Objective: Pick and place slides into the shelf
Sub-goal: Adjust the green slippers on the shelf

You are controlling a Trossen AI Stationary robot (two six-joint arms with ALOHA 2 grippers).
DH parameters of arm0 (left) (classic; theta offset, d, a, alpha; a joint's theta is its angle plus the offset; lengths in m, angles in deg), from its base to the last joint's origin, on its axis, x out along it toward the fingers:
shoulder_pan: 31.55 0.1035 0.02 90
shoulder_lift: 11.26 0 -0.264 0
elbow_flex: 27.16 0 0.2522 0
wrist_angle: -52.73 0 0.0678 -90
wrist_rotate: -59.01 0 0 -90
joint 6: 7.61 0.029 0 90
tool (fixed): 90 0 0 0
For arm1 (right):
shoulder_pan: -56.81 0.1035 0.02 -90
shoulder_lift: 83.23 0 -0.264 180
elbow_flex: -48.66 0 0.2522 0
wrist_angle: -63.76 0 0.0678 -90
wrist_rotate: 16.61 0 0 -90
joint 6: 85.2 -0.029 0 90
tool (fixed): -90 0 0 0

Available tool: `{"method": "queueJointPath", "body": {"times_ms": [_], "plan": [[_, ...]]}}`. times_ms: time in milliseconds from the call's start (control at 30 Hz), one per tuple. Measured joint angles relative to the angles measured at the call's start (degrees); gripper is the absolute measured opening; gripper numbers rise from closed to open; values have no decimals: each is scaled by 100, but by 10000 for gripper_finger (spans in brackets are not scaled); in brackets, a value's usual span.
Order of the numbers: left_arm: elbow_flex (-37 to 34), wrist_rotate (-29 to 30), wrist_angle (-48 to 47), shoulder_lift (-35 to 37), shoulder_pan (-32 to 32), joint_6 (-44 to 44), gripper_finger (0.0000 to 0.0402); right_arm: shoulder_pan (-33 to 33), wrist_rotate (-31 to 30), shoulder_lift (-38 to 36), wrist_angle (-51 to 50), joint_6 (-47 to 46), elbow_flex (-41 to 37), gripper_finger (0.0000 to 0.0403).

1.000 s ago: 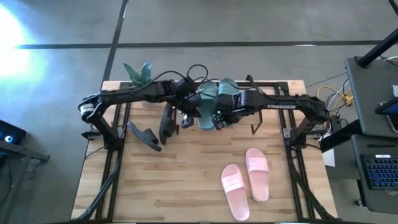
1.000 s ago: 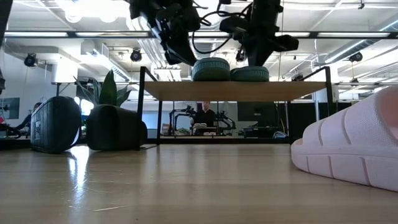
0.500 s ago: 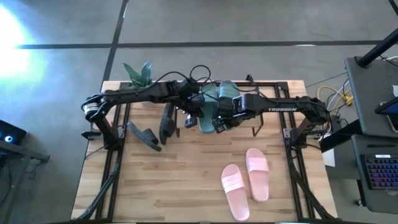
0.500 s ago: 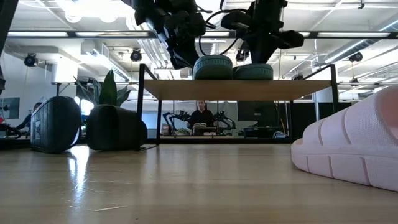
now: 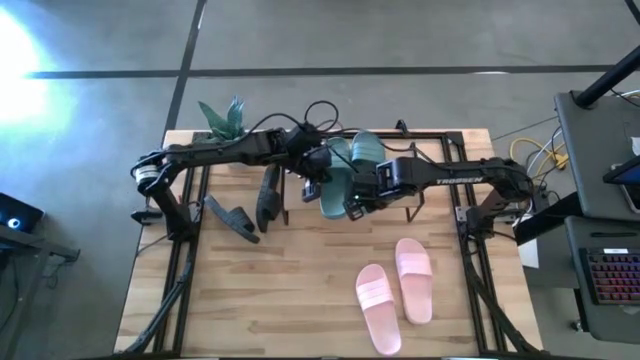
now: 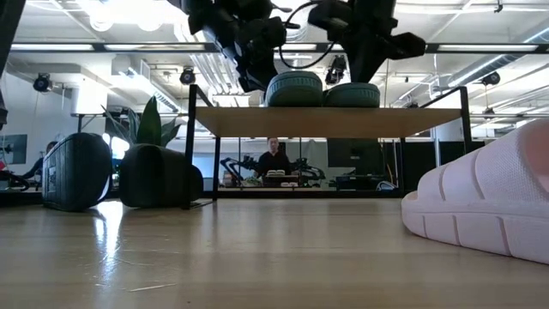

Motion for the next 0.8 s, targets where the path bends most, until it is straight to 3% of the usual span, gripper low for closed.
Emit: {"method": "queueJointPath", "body": {"times_ms": [300,667,800], "plan": [[11,302,401,-104,56,97,0,55,-355,-314,-225,-305,0,8],[114,270,494,-411,70,95,0,85,-197,-273,-176,-313,0,8],[205,536,434,-334,83,98,0,130,-197,-272,-120,-313,0,8]]}}
